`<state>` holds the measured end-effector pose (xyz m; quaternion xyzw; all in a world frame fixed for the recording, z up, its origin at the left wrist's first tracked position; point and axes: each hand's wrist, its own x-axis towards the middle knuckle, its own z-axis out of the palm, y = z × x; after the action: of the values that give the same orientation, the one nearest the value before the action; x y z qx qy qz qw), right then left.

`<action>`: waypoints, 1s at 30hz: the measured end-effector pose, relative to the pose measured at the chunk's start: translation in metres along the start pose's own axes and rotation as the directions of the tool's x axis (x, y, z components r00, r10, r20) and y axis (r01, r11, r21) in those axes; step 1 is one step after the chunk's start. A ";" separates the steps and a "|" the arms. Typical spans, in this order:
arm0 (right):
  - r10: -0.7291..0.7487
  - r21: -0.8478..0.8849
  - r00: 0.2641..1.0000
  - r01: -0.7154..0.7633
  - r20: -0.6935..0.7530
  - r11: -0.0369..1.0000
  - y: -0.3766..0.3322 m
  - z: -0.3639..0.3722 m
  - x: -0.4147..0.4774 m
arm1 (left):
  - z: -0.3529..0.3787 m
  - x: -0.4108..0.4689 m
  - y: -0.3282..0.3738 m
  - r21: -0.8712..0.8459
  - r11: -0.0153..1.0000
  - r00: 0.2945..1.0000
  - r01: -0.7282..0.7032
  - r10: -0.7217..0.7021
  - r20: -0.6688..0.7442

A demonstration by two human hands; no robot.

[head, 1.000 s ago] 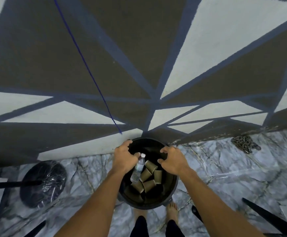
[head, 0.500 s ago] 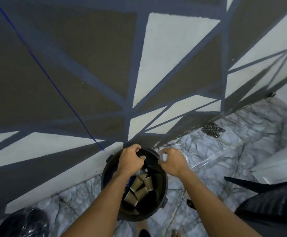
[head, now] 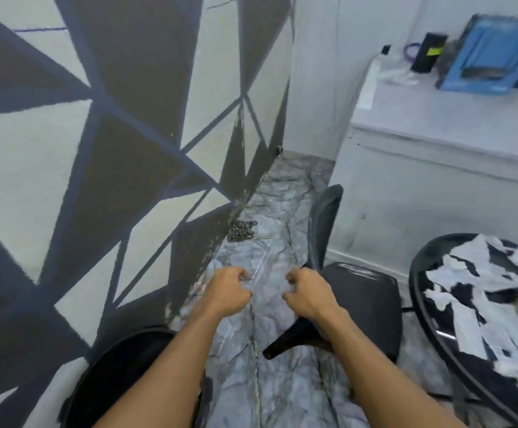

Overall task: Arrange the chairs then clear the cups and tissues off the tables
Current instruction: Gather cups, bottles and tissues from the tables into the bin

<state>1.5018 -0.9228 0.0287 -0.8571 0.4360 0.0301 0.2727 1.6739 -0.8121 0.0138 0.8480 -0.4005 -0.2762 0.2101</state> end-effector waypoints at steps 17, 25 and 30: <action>0.542 0.336 0.819 -0.466 -0.186 0.819 0.282 -0.079 -0.173 | 0.230 -0.037 0.283 0.034 0.862 0.800 -0.506 0.454 0.392; 0.657 0.391 0.739 -0.567 -0.148 0.726 0.348 -0.081 -0.155 | 0.293 0.003 0.333 0.056 0.801 0.716 -0.597 0.500 0.487; 0.698 0.413 0.699 -0.597 -0.153 0.688 0.382 -0.078 -0.127 | 0.331 0.036 0.355 0.048 0.790 0.681 -0.611 0.493 0.542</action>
<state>1.1172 -1.0486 -0.0367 -0.5795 0.7475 -0.0780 0.3153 1.2822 -1.0948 -0.0431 0.6019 -0.7075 -0.3628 0.0745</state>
